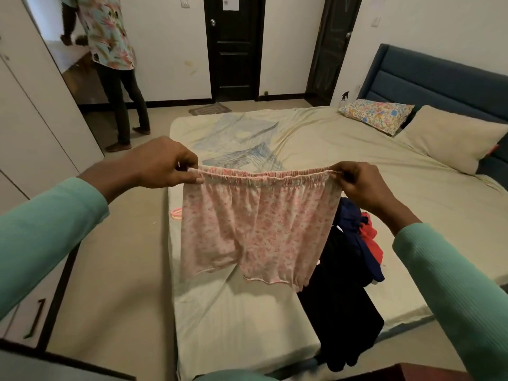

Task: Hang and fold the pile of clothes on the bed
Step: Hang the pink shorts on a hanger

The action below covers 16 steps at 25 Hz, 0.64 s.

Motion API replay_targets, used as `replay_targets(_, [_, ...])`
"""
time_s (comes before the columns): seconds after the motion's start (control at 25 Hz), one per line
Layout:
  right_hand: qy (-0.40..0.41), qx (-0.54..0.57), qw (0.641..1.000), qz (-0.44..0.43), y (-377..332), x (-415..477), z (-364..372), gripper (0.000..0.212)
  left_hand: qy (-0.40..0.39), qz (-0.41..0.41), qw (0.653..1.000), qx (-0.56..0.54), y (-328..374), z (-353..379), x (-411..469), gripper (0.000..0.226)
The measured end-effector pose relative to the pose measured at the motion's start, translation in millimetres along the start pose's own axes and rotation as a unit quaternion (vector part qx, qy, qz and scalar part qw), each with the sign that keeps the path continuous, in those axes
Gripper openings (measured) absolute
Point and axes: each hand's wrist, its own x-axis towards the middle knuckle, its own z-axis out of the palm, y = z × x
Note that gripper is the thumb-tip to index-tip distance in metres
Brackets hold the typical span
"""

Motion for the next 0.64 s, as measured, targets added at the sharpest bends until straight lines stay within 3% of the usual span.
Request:
replay_targets(0.08, [-0.003, -0.002, 1.0, 0.004, 1, -3, 5, 0.031, -0.018, -0.008, 1.0, -0.004, 6, 2, 4, 0.085])
replay_targets(0.2, [-0.004, 0.052, 0.998, 0.041, -1, -6, 8, 0.035, 0.019, -0.058, 0.969, -0.237, 12, 15, 5, 0.076])
replay_targets(0.28, [-0.034, 0.067, 0.996, 0.037, -1, -9, 9, 0.03, 0.037, -0.083, 0.947, -0.307, 18, 24, 10, 0.078])
replay_targets(0.4, [-0.101, -0.046, 0.994, -0.02, 2, -17, 14, 0.042, 0.081, -0.057, 0.968, -0.231, 29, 29, 17, 0.056])
replay_targets(0.52, [-0.086, -0.153, 0.978, -0.114, 11, -22, 20, 0.036, 0.075, -0.005, 0.992, -0.101, 29, 27, 18, 0.028])
replay_targets(0.64, [-0.058, -0.149, 0.982, -0.097, 18, -21, 19, 0.03, 0.046, 0.009, 0.997, 0.062, 25, 36, 17, 0.031])
